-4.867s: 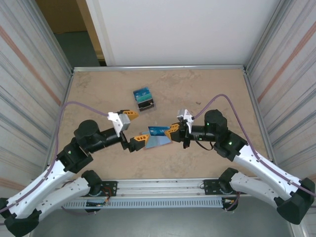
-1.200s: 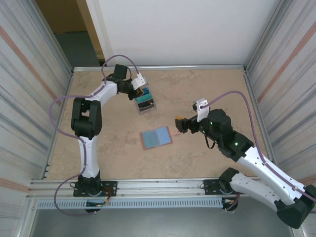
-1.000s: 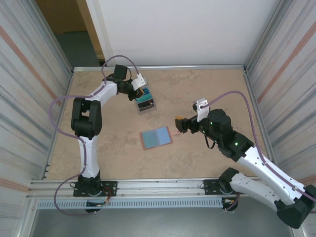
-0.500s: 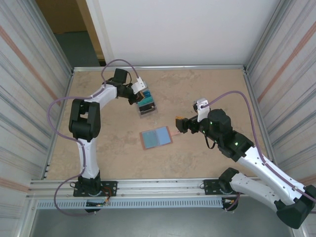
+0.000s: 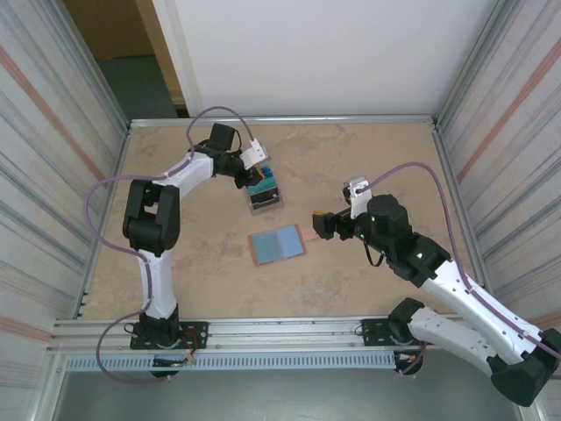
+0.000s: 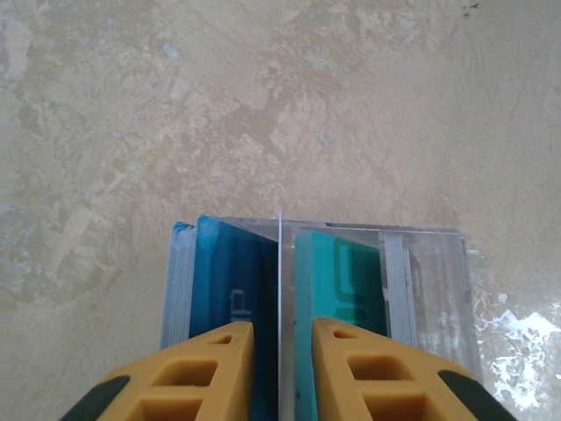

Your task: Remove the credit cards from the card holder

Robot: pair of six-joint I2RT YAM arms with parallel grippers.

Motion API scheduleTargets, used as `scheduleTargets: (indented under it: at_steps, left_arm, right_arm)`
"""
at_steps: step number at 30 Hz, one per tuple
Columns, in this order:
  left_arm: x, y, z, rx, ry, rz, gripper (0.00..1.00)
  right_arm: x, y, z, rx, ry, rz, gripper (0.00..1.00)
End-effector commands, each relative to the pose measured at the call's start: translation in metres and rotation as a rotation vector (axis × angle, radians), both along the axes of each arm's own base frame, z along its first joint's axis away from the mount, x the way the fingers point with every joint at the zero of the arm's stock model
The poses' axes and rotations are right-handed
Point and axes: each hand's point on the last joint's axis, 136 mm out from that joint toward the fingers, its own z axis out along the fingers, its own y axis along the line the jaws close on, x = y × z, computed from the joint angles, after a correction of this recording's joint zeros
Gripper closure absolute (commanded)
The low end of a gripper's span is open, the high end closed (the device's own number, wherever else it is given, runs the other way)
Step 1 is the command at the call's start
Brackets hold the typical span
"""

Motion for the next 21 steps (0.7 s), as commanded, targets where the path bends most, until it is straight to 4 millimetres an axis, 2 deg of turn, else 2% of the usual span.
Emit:
scheduleTargets:
  at_steps: [1, 10, 14, 16, 18, 21]
  left_arm:
    - [0.007, 0.002, 0.032, 0.006, -0.067, 0.011, 0.75]
    - [0.008, 0.011, 0.079, -0.01, -0.182, 0.087, 0.73]
    - [0.0, 0.018, 0.11, -0.046, -0.232, 0.147, 0.48]
    - [-0.007, 0.024, 0.127, -0.074, -0.256, 0.205, 0.28]
    - [-0.017, 0.032, 0.137, -0.096, -0.28, 0.277, 0.02]
    - [-0.038, 0.046, 0.148, -0.123, -0.325, 0.401, 0.01]
  right_arm:
    - [0.0, -0.001, 0.004, 0.023, 0.014, -0.014, 0.01]
    - [0.007, 0.005, -0.015, -0.015, 0.093, -0.045, 0.01]
    - [0.008, 0.017, -0.029, -0.063, 0.131, -0.051, 0.01]
    - [0.007, 0.026, -0.041, -0.101, 0.16, -0.051, 0.0]
    - [0.005, 0.035, -0.051, -0.133, 0.194, -0.044, 0.03]
    - [-0.001, 0.051, -0.068, -0.161, 0.252, -0.03, 0.09]
